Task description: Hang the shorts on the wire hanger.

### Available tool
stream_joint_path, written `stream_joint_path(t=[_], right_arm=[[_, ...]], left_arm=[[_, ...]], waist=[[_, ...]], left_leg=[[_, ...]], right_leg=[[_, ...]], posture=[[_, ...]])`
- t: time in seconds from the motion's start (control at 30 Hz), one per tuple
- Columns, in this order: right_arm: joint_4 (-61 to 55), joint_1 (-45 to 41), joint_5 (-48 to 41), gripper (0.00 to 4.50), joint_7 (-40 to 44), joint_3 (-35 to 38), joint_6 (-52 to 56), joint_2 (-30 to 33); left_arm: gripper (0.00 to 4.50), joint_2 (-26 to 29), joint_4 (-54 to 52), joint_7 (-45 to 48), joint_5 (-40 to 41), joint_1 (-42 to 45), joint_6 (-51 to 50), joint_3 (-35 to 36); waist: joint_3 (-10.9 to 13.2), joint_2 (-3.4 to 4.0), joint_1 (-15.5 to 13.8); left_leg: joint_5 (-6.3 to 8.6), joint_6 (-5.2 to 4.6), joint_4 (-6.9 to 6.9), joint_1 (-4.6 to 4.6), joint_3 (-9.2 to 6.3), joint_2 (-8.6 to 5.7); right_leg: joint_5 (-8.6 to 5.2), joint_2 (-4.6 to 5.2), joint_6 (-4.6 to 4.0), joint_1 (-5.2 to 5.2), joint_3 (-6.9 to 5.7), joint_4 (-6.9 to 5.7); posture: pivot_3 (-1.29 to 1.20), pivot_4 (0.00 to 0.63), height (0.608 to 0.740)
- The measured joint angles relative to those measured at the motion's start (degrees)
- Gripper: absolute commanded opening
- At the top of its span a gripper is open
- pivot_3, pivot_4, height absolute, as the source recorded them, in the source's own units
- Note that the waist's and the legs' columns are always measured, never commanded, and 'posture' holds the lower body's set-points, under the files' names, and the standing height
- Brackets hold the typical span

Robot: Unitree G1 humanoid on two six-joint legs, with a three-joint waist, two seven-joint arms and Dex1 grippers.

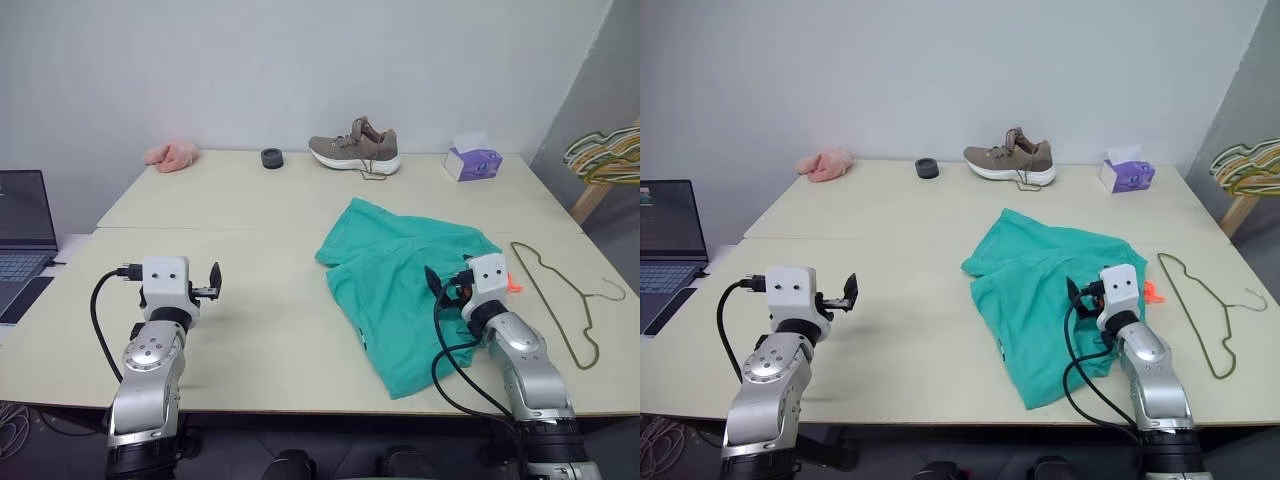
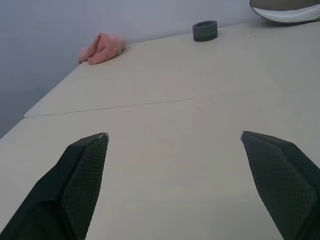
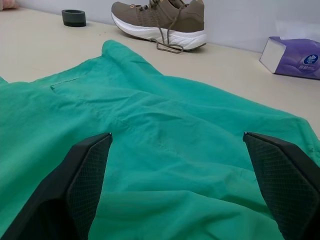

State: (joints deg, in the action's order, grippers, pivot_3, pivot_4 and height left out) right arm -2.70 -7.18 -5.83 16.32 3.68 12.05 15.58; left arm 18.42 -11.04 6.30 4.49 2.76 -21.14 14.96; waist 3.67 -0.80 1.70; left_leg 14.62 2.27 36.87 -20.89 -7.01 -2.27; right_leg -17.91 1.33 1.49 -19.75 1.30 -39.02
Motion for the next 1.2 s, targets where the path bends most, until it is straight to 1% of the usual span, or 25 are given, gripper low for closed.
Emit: stream_joint_path(t=[0.7, 0.83, 1.03, 1.1, 1.2], right_arm=[[-0.75, 1.11, 0.04, 4.47, 1.90, -0.01, -0.59, 1.43], [-1.42, 1.14, 0.03, 4.47, 1.91, -0.01, -0.79, 1.46], [-1.47, 1.09, -0.23, 4.47, 2.41, 1.70, -1.48, 2.42], [-1.48, 1.04, -1.21, 4.47, 3.25, 2.39, -1.45, 3.37], [-3.68, 1.10, -4.82, 4.47, 7.94, 2.58, 1.06, 6.11]], left_arm=[[4.50, 0.45, -0.58, 0.78, -0.91, -1.38, 1.80, -0.93], [4.50, -0.63, -1.10, 4.57, 4.47, -1.41, 4.63, 0.72], [4.50, -0.70, -1.90, 7.03, 7.21, -1.35, 5.54, 0.54], [4.50, -0.63, -2.18, 9.78, 9.07, -1.39, 4.96, -0.93], [4.50, 0.58, -4.02, 16.41, 11.99, -1.35, 2.70, -5.99]], waist=[[0.00, 0.00, 0.02], [0.00, 0.00, 0.04], [0.00, 0.02, 0.19], [0.00, 0.02, 0.25], [0.04, 0.09, 0.37]], left_leg=[[0.00, 0.00, 0.00, 0.00, 0.01, 0.01], [0.00, 0.00, 0.00, 0.00, 0.04, 0.01], [0.00, 0.00, 0.00, 0.00, 0.09, 0.01], [0.00, 0.00, 0.01, 0.00, 0.13, 0.00], [0.00, 0.00, 0.02, 0.00, 0.23, 0.00]], right_leg=[[-0.01, 0.00, 0.01, -0.01, 0.02, 0.01], [0.00, 0.01, 0.01, -0.01, 0.03, 0.01], [-0.01, 0.00, 0.02, 0.00, 0.06, 0.01], [-0.01, 0.00, 0.02, 0.01, 0.07, 0.02], [-0.01, 0.00, 0.02, 0.02, 0.13, 0.03]], posture=[[-0.05, 0.000, 0.740], [-0.06, 0.000, 0.740], [-0.09, 0.000, 0.740], [-0.09, 0.000, 0.740], [-0.13, 0.000, 0.740]])
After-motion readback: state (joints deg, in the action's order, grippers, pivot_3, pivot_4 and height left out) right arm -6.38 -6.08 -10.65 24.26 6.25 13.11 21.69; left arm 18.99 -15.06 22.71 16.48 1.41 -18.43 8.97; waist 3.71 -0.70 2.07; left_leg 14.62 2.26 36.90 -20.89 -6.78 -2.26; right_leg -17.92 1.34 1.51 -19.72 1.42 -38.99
